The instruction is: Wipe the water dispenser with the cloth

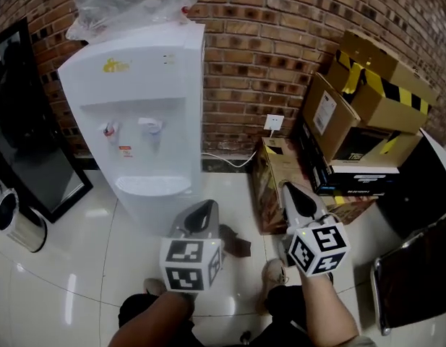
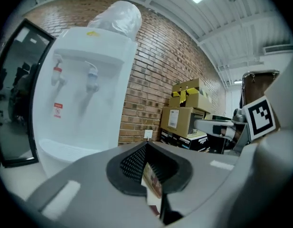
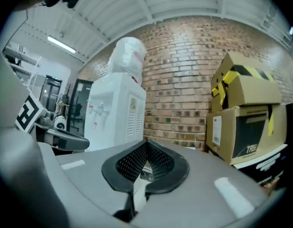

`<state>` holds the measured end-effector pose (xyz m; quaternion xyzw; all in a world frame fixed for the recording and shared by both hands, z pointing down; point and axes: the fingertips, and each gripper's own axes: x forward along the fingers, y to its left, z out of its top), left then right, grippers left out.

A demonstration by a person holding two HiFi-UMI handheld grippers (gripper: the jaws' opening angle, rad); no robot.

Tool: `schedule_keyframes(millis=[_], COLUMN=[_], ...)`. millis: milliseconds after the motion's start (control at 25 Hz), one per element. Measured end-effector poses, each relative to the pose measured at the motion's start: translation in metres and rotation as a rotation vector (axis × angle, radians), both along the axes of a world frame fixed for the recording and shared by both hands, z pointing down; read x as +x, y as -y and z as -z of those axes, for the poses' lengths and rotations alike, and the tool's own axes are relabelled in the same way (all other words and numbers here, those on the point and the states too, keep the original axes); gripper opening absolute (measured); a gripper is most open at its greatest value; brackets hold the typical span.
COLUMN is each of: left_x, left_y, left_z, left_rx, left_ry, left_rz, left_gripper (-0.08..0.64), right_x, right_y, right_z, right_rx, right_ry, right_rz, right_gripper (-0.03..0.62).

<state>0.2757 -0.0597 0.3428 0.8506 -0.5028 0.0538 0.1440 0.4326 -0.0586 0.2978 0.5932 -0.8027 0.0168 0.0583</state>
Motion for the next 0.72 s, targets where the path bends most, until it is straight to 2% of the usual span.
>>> schedule_keyframes(millis=[80, 160, 240, 440, 720], left_x=[0.005, 0.012, 0.015, 0.024, 0.040], left_y=[-0.009, -0.007, -0.001, 0.009, 0.012], left_z=[0.006, 0.016, 0.018, 0.010, 0.012], left_rx=[0.041, 0.128, 0.175, 0.151, 0.180], left_ry=[0.037, 0.129, 0.188, 0.180, 0.181], left_rz=[-0.026, -0.049, -0.049, -0.070, -0.093], left_gripper=[0.000, 0.000, 0.000, 0.000, 0.000], right_x=[-0.009, -0.018, -0.024, -0.029, 0.005], right_y=[-0.013, -0.015, -0.016, -0.027, -0.030], right_z=[0.000, 0.001, 0.005, 0.009, 0.015], right_rx=[0.024, 0.035, 0.043, 0.050, 0.058], right_ry=[-0.010, 0.000, 0.006, -0.036, 0.000], right_rz=[0.016, 0.039, 0.063, 0.090, 0.021], right_gripper=[0.014, 0.014, 0.014, 0.014, 0.014])
